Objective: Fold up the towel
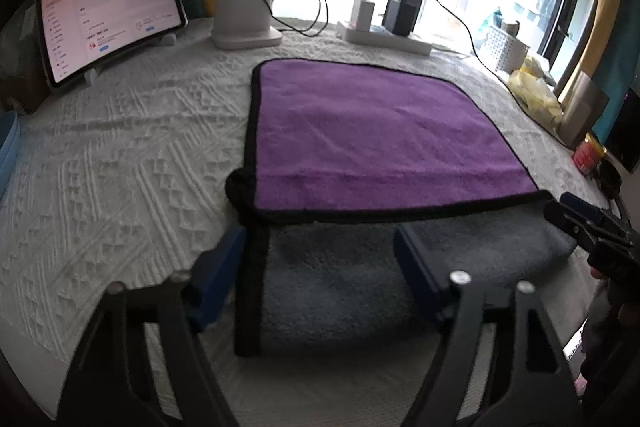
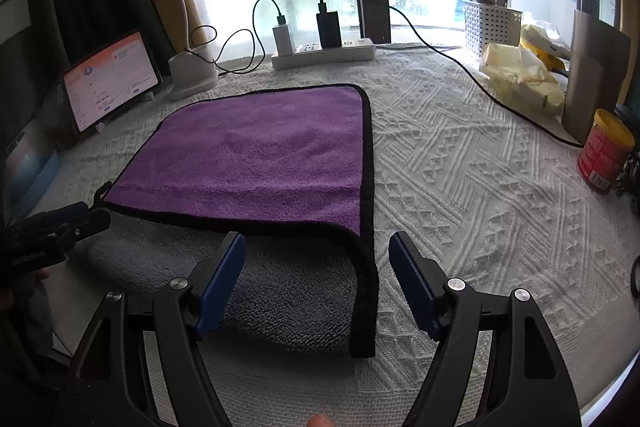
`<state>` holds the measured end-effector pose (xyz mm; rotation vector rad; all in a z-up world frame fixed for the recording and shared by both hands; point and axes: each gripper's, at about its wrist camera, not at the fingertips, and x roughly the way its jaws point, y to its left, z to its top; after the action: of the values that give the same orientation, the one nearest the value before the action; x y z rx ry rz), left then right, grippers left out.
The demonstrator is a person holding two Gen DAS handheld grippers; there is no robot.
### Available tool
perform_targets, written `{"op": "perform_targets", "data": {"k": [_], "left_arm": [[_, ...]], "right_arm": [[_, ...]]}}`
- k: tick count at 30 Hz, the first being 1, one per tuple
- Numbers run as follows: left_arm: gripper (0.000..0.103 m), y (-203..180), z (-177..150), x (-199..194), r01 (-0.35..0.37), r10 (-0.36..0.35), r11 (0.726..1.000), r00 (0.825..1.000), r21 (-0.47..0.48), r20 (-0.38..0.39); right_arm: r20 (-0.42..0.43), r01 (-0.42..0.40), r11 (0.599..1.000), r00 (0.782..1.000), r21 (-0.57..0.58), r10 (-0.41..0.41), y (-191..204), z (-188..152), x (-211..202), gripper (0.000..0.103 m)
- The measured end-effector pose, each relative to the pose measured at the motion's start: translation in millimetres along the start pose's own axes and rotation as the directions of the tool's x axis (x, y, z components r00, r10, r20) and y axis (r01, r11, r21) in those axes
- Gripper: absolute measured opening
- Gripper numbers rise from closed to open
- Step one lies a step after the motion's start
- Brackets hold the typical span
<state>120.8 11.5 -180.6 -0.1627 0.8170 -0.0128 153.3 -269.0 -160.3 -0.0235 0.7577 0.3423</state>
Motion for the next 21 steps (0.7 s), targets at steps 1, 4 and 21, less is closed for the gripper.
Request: {"op": "perform_targets", "data": {"k": [1,4,21], "left_arm": [[0.071,-1,-1,0,-0.009,0.009,1.000,1.000,0.007,0.000],[0.063,-2,-3,-1,-0.025,0.025,1.000,1.000,0.018,0.002],[0.042,-19,-17,-20,-0.159,0.143,0.977,0.983,0.145,0.115]], "right_arm": [[-0.003,-0.003,1.000,1.000,0.000,0.003,0,-1,1,0.075],[-0.008,-0.005,1.000,1.000,-0.006,0.005,1,-1,2,0.072],[-0.006,0.020,0.996,1.000,-0.084,-0.021,15,-9,0,0.050]]}}
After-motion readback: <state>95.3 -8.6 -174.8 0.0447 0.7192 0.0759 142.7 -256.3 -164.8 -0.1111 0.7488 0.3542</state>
